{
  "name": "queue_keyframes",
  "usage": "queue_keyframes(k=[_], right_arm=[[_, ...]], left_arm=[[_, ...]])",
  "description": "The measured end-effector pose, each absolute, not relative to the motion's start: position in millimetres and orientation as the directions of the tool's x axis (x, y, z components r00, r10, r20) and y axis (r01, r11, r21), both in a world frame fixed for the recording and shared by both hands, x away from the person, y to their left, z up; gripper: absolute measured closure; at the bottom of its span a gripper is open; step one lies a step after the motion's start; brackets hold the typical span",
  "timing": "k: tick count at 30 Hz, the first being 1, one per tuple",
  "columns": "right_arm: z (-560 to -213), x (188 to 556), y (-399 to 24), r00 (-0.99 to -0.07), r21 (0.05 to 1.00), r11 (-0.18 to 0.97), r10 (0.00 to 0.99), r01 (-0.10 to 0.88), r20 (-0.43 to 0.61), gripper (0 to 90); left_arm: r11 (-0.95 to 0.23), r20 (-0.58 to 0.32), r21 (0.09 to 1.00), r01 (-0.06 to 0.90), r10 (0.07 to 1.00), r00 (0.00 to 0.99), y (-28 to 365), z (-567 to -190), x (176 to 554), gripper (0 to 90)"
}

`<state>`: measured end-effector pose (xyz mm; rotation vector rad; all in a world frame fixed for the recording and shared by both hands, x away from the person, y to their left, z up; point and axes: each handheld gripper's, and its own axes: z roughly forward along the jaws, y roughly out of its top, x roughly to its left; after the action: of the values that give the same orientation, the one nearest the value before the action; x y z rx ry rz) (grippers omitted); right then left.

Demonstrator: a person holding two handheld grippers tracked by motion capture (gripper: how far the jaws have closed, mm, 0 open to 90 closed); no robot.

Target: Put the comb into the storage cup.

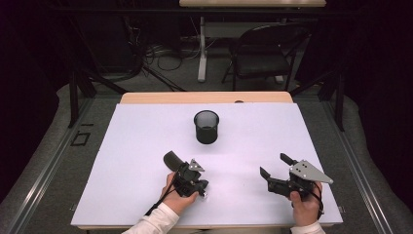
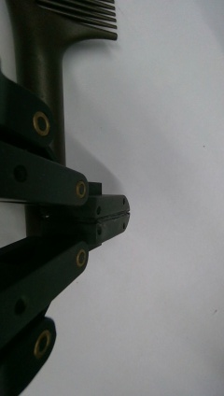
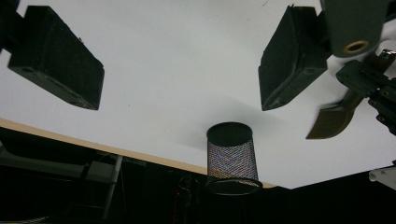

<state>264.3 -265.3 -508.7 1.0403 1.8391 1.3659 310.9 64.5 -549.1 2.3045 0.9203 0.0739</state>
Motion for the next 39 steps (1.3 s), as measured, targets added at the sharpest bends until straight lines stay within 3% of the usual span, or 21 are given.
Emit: queue_keyframes(k=[39], right_arm=[[-509,265,-264,-0.501,0.96,0.161,0.865,0.23,-0.025,14.4]], left_arm=[[-0.558,-0.166,0.557,0.615,0.651,0.741,105,-546,298,90.0]])
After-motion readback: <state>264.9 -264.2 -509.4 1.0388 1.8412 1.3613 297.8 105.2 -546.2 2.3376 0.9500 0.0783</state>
